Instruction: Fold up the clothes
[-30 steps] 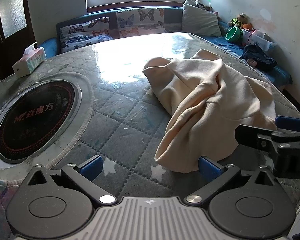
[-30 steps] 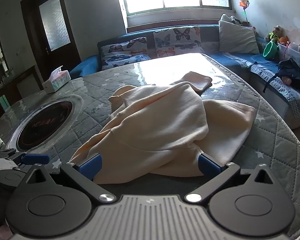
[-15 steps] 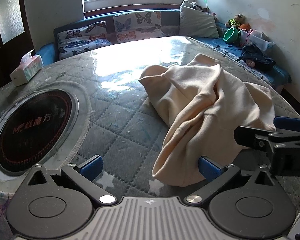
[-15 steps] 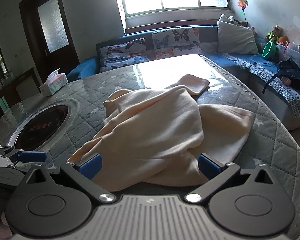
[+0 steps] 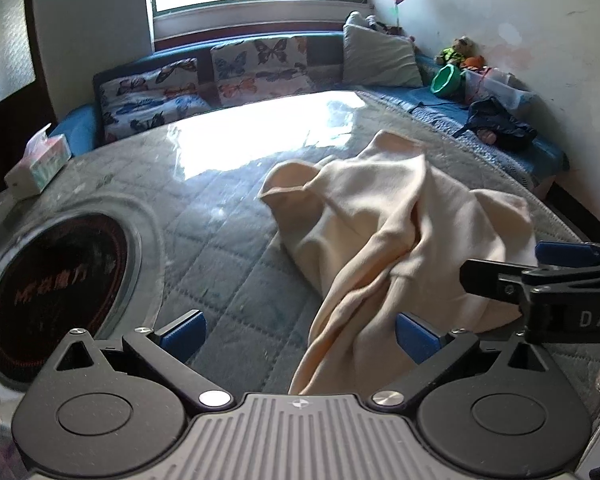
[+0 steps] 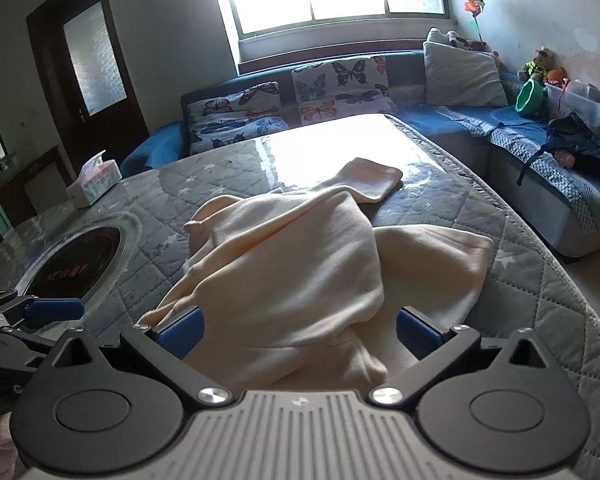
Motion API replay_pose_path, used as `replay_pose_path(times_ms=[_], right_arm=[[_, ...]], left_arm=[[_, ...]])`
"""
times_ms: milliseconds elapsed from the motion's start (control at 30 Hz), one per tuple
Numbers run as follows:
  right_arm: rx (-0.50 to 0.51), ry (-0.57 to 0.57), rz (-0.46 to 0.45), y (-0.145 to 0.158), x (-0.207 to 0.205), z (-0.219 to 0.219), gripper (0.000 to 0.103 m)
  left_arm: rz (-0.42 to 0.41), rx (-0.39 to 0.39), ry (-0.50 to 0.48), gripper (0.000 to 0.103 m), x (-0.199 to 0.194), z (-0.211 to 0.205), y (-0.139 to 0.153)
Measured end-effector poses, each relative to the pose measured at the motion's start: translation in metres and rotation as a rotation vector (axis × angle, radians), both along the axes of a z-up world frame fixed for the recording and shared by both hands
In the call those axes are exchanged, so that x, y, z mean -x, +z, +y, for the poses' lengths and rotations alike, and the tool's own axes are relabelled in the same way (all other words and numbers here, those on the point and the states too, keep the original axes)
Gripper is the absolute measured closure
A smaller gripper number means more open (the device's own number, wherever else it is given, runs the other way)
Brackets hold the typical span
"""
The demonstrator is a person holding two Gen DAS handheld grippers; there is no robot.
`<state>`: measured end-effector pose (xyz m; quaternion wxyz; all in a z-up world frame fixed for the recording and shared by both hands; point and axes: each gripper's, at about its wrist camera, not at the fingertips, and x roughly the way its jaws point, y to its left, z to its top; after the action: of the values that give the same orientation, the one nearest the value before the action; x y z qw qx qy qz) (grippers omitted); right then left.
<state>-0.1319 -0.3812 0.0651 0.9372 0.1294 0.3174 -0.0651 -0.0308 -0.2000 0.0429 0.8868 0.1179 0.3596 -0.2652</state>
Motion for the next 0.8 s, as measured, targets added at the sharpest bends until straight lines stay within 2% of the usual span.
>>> replay_pose_path(times_ms=[100,200,267,333,367,400,467,567,633,700,800], right_arm=[[-0.011,-0.010,-0.009,0.001,-0.001,-0.006,0.000],[-0.010,-0.025,-0.015,0.003,-0.003,-0.013,0.000],[-0.011,-0.033,-0.019,0.004,-0.004,-0.017,0.000],[-0.014,-0.044,-0.022,0.005,-0.006,-0.023,0.001],[-0.014,-0.049,-0.024,0.006,-0.006,-0.025,0.001],[-0.016,-0.058,-0.027,0.006,-0.006,-0.028,0.002],[-0.020,-0.076,-0.033,0.008,-0.007,-0.034,0.007],[-0.029,-0.087,-0.037,0.008,-0.008,-0.041,0.009],[-0.031,-0.091,-0.037,0.007,-0.010,-0.043,0.011],[-0.038,-0.088,-0.037,0.006,-0.012,-0.046,0.012],[-0.039,-0.072,-0.042,0.007,-0.014,-0.047,0.015]], left_arm=[[-0.008,0.009,-0.035,0.011,-0.002,-0.006,0.005],[0.009,0.029,-0.073,0.023,-0.010,-0.012,0.007],[0.013,0.041,-0.095,0.026,-0.014,-0.017,0.010],[0.018,0.052,-0.122,0.035,-0.017,-0.023,0.013],[0.023,0.064,-0.134,0.036,-0.019,-0.024,0.014],[0.029,0.075,-0.149,0.043,-0.020,-0.026,0.016],[0.041,0.097,-0.179,0.044,-0.023,-0.030,0.020],[0.052,0.112,-0.225,0.052,-0.028,-0.041,0.023],[0.063,0.111,-0.249,0.064,-0.032,-0.050,0.022],[0.087,0.108,-0.263,0.066,-0.041,-0.059,0.018],[0.123,0.118,-0.275,0.080,-0.053,-0.067,0.012]])
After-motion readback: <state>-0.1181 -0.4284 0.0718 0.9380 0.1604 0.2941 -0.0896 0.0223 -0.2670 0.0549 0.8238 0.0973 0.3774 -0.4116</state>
